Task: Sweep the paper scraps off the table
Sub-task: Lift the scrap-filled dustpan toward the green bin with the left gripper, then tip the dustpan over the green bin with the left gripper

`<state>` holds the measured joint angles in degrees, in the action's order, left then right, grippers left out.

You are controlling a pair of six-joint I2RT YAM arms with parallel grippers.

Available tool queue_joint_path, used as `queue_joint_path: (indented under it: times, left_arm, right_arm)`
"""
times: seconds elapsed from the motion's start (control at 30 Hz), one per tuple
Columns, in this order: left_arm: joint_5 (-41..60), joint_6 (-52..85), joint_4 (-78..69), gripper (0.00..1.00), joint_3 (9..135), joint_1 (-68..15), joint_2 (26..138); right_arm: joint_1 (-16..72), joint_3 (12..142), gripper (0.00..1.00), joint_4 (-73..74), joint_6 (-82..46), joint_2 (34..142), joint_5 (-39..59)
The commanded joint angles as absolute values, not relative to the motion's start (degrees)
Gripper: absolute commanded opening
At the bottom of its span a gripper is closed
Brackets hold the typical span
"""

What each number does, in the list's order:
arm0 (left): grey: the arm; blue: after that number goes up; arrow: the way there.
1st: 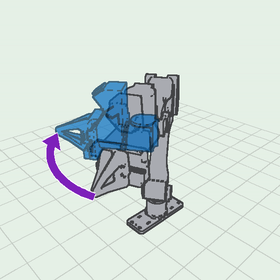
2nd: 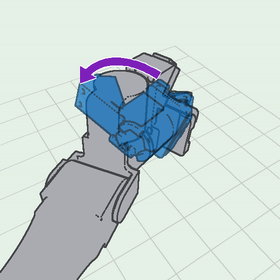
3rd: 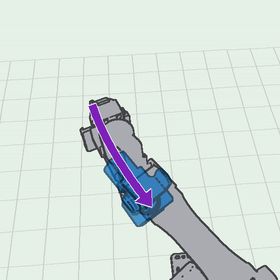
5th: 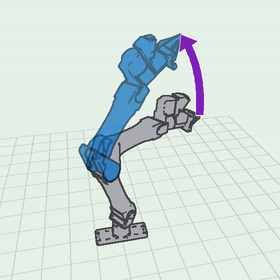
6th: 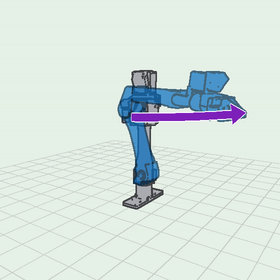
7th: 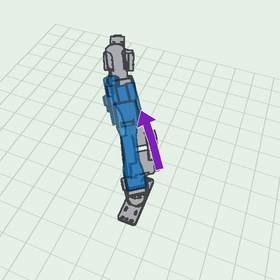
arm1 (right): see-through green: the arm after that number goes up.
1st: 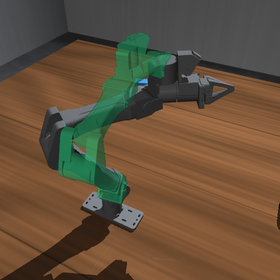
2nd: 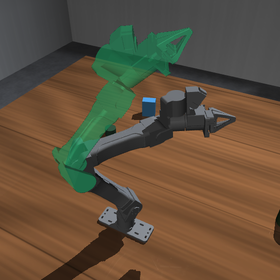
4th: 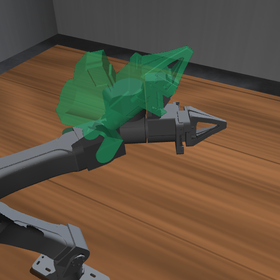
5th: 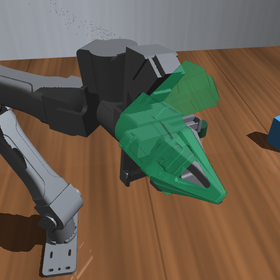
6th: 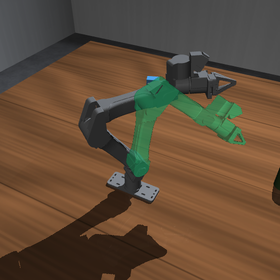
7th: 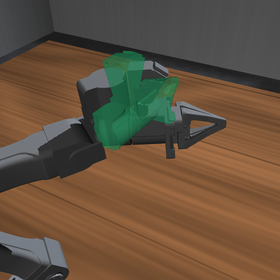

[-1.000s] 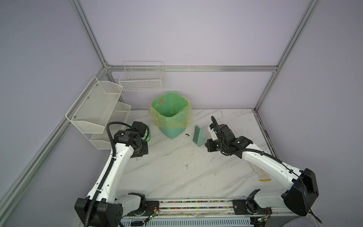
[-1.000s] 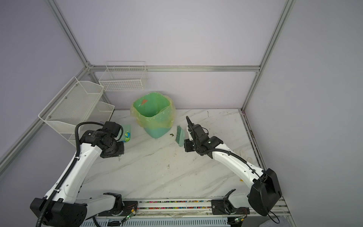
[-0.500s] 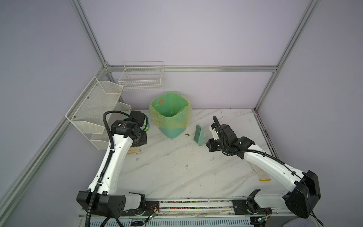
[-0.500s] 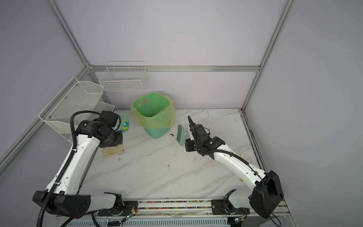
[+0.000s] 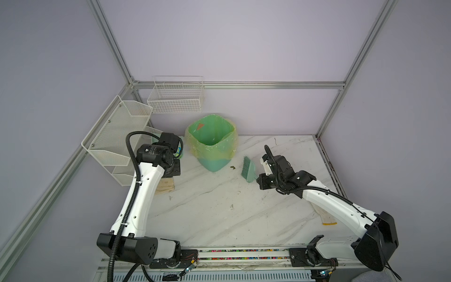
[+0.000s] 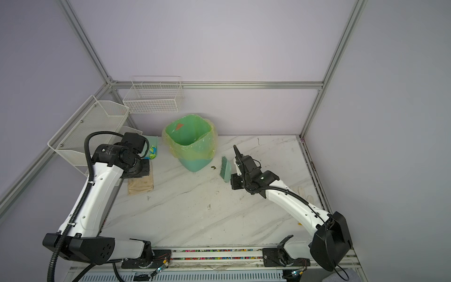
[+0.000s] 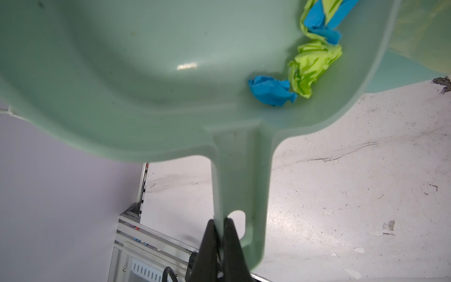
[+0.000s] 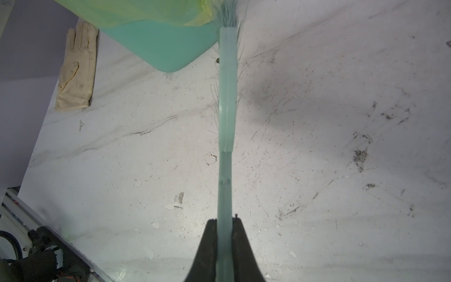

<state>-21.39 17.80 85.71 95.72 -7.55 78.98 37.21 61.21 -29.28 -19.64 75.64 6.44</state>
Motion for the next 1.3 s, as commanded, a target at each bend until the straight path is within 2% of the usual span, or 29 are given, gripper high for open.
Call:
queue_joint_path:
  times: [0.0, 0.6, 0.83, 0.97, 1.03, 1.17, 1.27]
  left_arm:
    - [-23.3, 15.5, 85.9, 0.00, 102.5, -7.3, 79.6]
    - [-27.2, 9.6, 83.5, 0.00, 115.7, -7.6, 88.2]
    - [-27.0, 6.9, 85.3, 0.00, 127.4, -11.1, 95.5]
    - [-37.7, 4.2, 84.9, 0.00, 130.3, -16.5, 99.6]
    - [-46.2, 2.7, 84.6, 0.00, 129.2, -19.7, 102.0]
    - [-56.5, 1.9, 84.7, 0.00, 127.9, -24.4, 106.3]
    - [-69.5, -0.5, 82.2, 0.00, 123.6, -27.3, 107.6]
  right_arm:
    - [36.7, 60.6, 0.00, -28.4, -19.2, 73.8, 6.2]
    - [36.7, 60.9, 0.00, -27.9, -19.2, 74.8, 6.3]
    - [36.7, 61.0, 0.00, -28.1, -19.3, 74.3, 5.9]
    - [36.7, 60.5, 0.00, -27.8, -19.4, 74.1, 5.8]
    - [36.7, 60.4, 0.00, -27.7, -19.4, 74.2, 5.8]
    - [36.7, 60.5, 0.00, -27.8, -19.3, 74.2, 5.8]
    - [36.6, 60.6, 0.00, -27.9, -19.3, 73.8, 5.6]
